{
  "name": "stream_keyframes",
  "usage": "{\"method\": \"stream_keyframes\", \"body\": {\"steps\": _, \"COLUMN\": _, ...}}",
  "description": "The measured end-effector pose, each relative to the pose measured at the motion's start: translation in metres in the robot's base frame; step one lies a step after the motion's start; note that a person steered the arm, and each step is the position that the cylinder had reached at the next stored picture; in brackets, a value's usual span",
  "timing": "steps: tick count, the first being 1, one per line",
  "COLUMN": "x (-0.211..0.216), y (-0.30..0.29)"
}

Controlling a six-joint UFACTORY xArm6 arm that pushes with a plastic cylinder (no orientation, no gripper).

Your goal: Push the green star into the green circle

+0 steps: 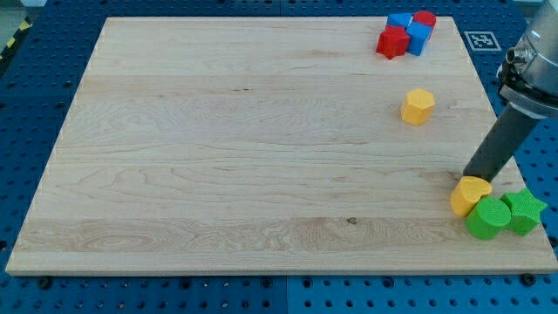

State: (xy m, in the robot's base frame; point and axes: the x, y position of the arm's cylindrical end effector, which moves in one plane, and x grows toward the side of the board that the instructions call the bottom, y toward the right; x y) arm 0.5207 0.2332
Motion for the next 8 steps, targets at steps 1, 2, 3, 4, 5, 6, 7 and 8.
{"method": "stream_keyframes", "body": {"steps": 1, "x": 0.007, "y": -0.019}}
{"method": "stream_keyframes", "body": {"steps": 2, "x": -0.007, "y": -0.021}}
{"method": "stream_keyframes", "body": {"steps": 3, "x": -0.015, "y": 0.029}}
{"method": "stream_keyframes", "body": {"steps": 4, "x": 0.003, "y": 0.109}}
{"method": "stream_keyframes", "body": {"steps": 5, "x": 0.006, "y": 0.112}}
{"method": "stream_keyframes", "body": {"steps": 6, "x": 0.036, "y": 0.111}}
{"method": "stream_keyframes", "body": {"steps": 7, "x": 0.067, "y": 0.103}}
{"method": "stream_keyframes", "body": {"steps": 8, "x": 0.068, "y": 0.093}}
